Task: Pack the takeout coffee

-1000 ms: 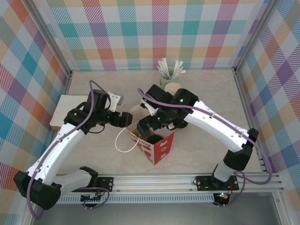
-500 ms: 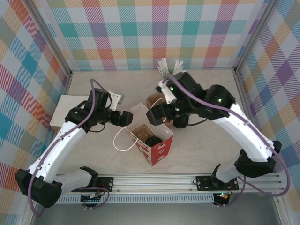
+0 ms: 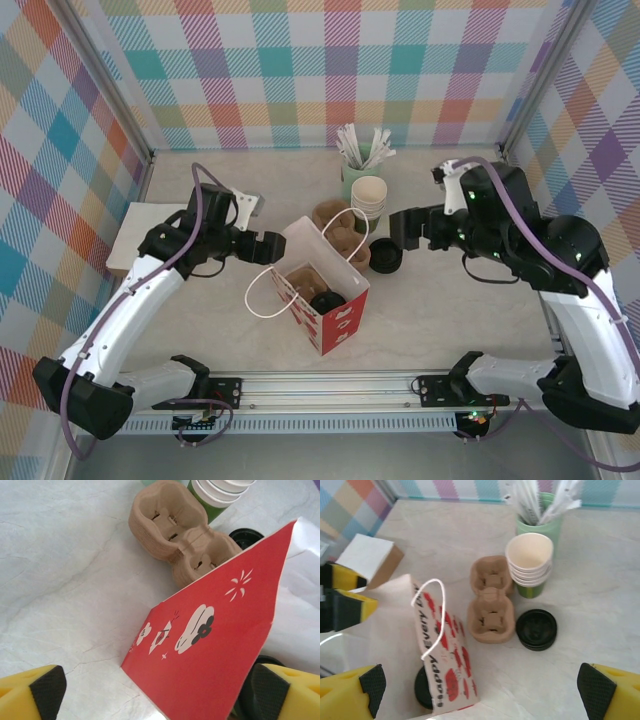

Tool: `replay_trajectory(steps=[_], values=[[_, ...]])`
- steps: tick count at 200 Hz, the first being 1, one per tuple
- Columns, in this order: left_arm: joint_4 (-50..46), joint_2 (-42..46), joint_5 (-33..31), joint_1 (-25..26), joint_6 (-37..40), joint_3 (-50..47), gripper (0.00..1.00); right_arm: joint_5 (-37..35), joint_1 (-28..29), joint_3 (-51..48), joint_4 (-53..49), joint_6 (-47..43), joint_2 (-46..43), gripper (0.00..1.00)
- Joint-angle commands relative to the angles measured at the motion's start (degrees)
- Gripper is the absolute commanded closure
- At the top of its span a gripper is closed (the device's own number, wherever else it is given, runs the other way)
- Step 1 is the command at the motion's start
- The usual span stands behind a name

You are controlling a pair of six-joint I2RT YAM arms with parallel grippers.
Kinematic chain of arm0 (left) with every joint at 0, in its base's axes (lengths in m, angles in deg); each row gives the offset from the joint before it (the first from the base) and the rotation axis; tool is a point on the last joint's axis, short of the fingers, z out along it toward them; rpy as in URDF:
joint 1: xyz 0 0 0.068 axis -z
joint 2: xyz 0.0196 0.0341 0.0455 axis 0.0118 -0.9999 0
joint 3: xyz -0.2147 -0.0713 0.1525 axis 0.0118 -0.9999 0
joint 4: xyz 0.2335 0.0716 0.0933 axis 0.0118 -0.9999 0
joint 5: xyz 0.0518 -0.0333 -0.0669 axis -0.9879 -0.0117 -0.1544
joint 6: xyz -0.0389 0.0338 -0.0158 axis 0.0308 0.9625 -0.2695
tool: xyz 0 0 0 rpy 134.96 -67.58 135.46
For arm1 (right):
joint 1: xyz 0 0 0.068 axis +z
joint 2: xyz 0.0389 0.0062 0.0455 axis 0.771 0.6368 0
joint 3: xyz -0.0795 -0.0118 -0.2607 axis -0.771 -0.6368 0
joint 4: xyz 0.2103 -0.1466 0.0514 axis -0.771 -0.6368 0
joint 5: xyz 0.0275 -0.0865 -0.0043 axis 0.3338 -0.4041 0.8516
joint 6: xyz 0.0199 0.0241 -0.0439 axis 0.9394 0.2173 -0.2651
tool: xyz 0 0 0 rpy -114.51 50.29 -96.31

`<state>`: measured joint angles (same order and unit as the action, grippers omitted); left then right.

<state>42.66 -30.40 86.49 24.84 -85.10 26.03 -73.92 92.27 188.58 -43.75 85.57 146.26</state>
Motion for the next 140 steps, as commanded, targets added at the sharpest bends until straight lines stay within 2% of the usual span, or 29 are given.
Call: replay_trajectory(steps=[1, 32, 92, 140], values=[[0.5, 0.0, 0.2, -1.0, -1.2, 2.6, 0.00, -2.0, -2.2, -4.5, 0.0, 0.6, -1.6, 0.00], [0.7, -0.1, 1.7, -1.1, -2.6, 4.4, 0.00, -0.1, -6.4, -10.9, 1.4, 0.2, -3.2, 0.00], [0.4, 1.0, 2.4, -2.8, -4.5, 7.5, 0.00, 8.6, -19.6, -20.8, 8.6, -3.7, -1.6, 0.00], [1.8, 5.1, -1.0, -3.5, -4.4, 6.6, 0.00, 13.3, -25.6, -23.7, 16.4, -7.6, 3.4, 0.00]])
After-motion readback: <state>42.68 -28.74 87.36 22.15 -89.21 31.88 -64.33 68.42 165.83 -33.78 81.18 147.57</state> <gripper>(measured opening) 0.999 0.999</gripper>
